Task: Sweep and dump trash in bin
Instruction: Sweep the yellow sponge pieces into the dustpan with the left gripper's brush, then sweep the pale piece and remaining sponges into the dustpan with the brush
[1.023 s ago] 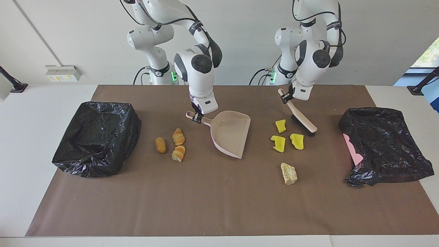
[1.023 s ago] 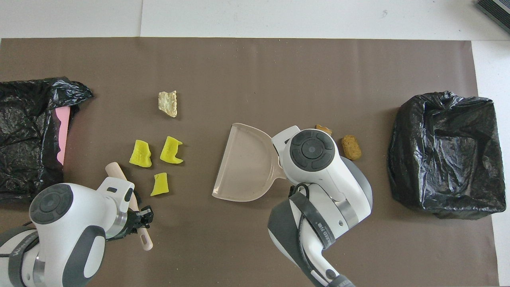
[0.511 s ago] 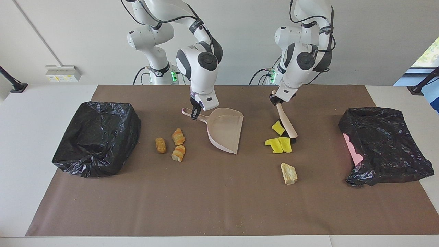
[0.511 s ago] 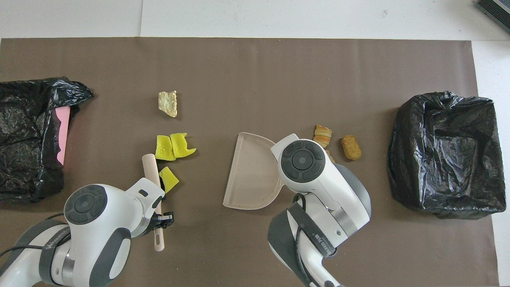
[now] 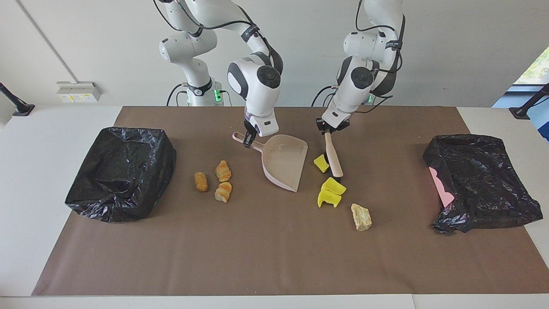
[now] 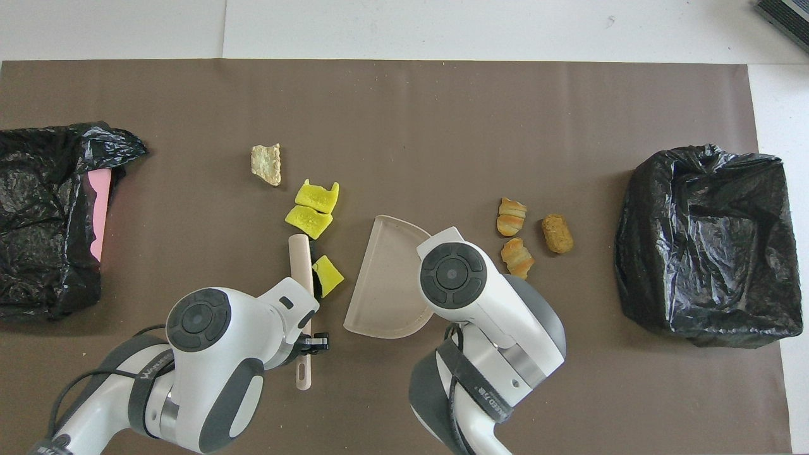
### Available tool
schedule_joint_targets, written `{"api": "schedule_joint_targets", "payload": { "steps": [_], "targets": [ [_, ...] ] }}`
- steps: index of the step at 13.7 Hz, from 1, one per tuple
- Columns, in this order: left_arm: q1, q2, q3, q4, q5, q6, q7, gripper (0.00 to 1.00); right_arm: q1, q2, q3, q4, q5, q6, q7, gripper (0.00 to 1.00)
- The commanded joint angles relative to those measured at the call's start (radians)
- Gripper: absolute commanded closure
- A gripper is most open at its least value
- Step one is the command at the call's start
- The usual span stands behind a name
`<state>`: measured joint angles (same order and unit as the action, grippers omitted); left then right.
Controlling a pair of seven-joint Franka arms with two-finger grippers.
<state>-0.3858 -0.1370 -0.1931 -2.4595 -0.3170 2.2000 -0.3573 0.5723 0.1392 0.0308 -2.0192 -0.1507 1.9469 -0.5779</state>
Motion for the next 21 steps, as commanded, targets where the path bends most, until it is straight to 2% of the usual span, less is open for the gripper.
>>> {"api": "schedule_joint_targets", "payload": {
  "steps": [1,3,5,7,8,11,12,14,15,17,21],
  "targets": [
    [-0.091,0.023,0.012,0.030,-0.063,0.007,0.017,1.00,0.001,0.002,0.003,-0.012,-0.027,0.018,0.026,1.00],
    [-0.126,0.033,0.012,0.074,-0.074,-0.011,0.003,1.00,0.001,0.002,0.003,-0.012,-0.027,0.018,0.026,1.00],
    [-0.127,0.053,0.012,0.161,-0.073,-0.110,0.006,1.00,0.001,0.002,0.003,-0.012,-0.027,0.018,0.027,1.00],
    [-0.098,0.047,0.023,0.243,-0.056,-0.241,0.023,1.00,0.001,0.002,0.003,-0.012,-0.027,0.018,0.029,1.00],
    [-0.049,0.048,0.024,0.264,-0.031,-0.262,0.038,1.00,0.001,0.002,0.003,-0.012,-0.027,0.018,0.030,1.00],
    [0.028,0.066,0.029,0.292,0.143,-0.226,0.110,1.00,0.001,0.003,0.003,-0.012,-0.026,0.018,0.036,1.00],
    [0.107,0.088,0.031,0.292,0.166,-0.179,0.159,1.00,0.001,0.003,0.003,-0.012,-0.026,0.018,0.036,1.00],
    [0.200,0.108,0.034,0.301,0.194,-0.132,0.336,1.00,0.001,0.003,0.003,-0.012,-0.026,0.020,0.038,1.00],
    [0.259,0.143,0.034,0.339,0.250,-0.134,0.403,1.00,0.001,0.003,0.003,-0.012,-0.026,0.020,0.042,1.00],
    [0.315,0.253,0.034,0.457,0.347,-0.143,0.458,1.00,0.001,0.003,0.003,-0.012,-0.024,0.020,0.044,1.00],
    [0.366,0.420,0.034,0.612,0.508,-0.115,0.576,1.00,0.001,0.003,0.003,-0.012,-0.024,0.020,0.044,1.00]
  ]
}}
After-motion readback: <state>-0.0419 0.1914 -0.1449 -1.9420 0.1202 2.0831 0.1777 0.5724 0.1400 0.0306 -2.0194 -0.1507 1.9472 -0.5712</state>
